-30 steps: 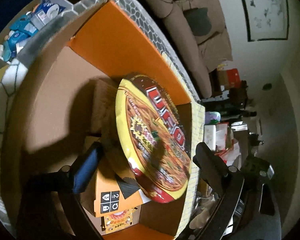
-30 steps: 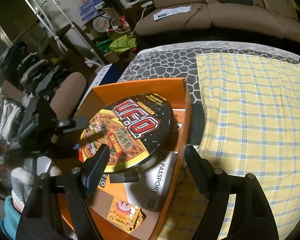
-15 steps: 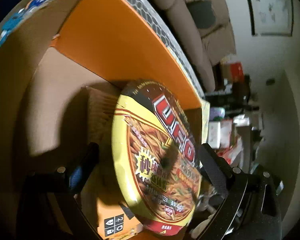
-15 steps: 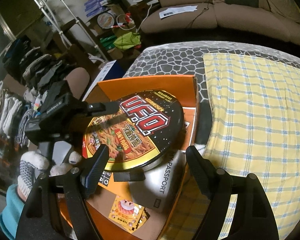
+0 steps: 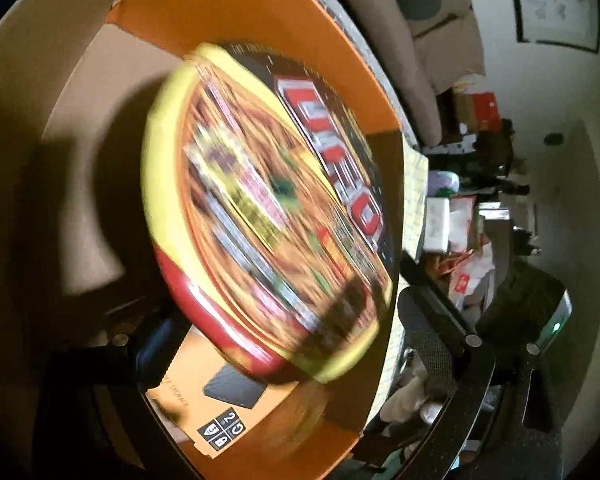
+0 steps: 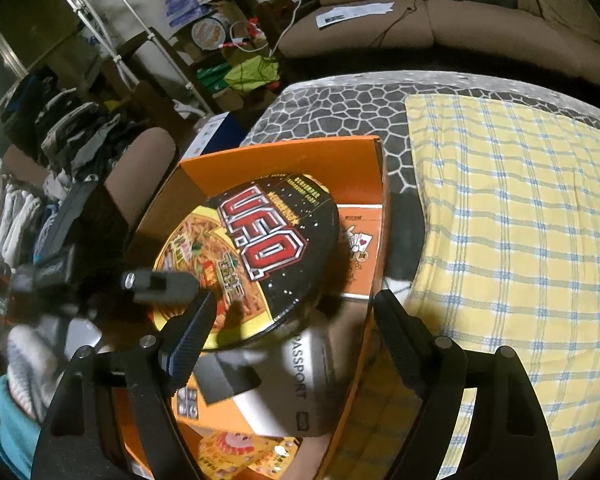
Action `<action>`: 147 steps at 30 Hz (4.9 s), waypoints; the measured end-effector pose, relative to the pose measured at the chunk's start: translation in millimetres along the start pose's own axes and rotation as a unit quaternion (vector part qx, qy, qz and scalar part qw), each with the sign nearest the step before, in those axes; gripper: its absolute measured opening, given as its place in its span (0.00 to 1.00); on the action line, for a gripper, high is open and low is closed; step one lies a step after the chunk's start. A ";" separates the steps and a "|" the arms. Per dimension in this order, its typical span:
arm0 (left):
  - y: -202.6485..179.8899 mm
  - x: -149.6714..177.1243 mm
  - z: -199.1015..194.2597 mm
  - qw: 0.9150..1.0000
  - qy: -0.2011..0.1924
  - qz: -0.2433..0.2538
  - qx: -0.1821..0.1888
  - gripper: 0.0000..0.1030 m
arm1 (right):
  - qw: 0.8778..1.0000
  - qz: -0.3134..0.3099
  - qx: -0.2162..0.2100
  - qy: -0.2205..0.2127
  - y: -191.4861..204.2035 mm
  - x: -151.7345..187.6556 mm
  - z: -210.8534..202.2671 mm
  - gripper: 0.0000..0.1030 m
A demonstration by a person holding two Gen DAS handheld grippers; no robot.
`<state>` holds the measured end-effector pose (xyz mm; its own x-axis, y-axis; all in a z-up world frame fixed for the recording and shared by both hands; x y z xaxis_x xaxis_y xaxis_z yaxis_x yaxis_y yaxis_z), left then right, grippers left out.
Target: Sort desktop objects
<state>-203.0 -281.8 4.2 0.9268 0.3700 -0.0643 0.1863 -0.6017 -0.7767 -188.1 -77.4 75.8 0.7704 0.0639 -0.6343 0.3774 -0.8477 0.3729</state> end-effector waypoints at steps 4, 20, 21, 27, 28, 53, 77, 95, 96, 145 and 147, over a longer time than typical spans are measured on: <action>1.4 14.5 -13.9 1.000 -0.008 -0.013 -0.007 0.97 | 1.000 -0.004 0.001 0.004 -0.3 2.8 0.0 0.81; -1.9 4.1 -58.4 0.997 -0.072 0.017 0.011 0.97 | 0.999 -0.004 -0.032 -0.025 17.5 -8.4 -14.4 0.81; -5.4 2.8 -63.1 0.996 -0.081 0.024 0.017 0.97 | 0.999 -0.004 -0.036 -0.024 19.2 -9.2 -12.6 0.81; -13.8 -4.2 -77.6 0.993 -0.114 0.023 0.037 0.97 | 0.999 -0.029 -0.020 -0.007 37.8 -0.8 13.7 0.82; -15.8 -6.3 -80.0 0.992 -0.119 0.023 0.036 0.97 | 0.999 -0.043 -0.016 -0.012 43.2 -0.6 14.6 0.82; -33.6 -9.4 -64.7 0.986 -0.148 0.072 0.004 0.96 | 0.997 -0.078 0.017 0.008 57.0 7.6 35.1 0.76; -27.1 -7.7 -49.5 0.989 -0.134 0.060 -0.016 0.97 | 0.994 -0.081 0.057 0.040 44.9 15.3 46.0 0.78; -32.5 1.9 -62.9 0.990 -0.124 0.073 -0.007 0.97 | 0.998 0.032 -0.048 -0.008 23.6 -7.4 16.2 0.74; -33.6 3.3 -60.6 0.989 -0.123 0.076 -0.012 0.97 | 0.998 0.042 -0.053 -0.012 19.8 -10.6 12.4 0.74; -37.6 161.5 -103.6 0.943 -0.211 0.216 -0.143 1.00 | 0.996 -0.019 0.068 -0.048 30.9 102.4 -87.3 0.99; -40.4 170.7 -107.1 0.940 -0.219 0.223 -0.135 1.00 | 0.996 -0.015 0.074 -0.052 27.9 109.9 -93.6 0.99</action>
<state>-17.4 -270.1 91.7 0.7196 0.2584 -0.6445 -0.0593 -0.9019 -0.4279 -44.9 -44.7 79.8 0.7000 0.0428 -0.7128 0.3140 -0.9150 0.2535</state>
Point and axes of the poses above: each gripper's, at about its wrist camera, not at the fingertips, and z roughly the way its jaws point, y to its left, x to its underside, the point moved 3 cm from there along z, roughly the way its jaws point, and after that the axes turned 10 degrees about -y, right-handed, at the moved point
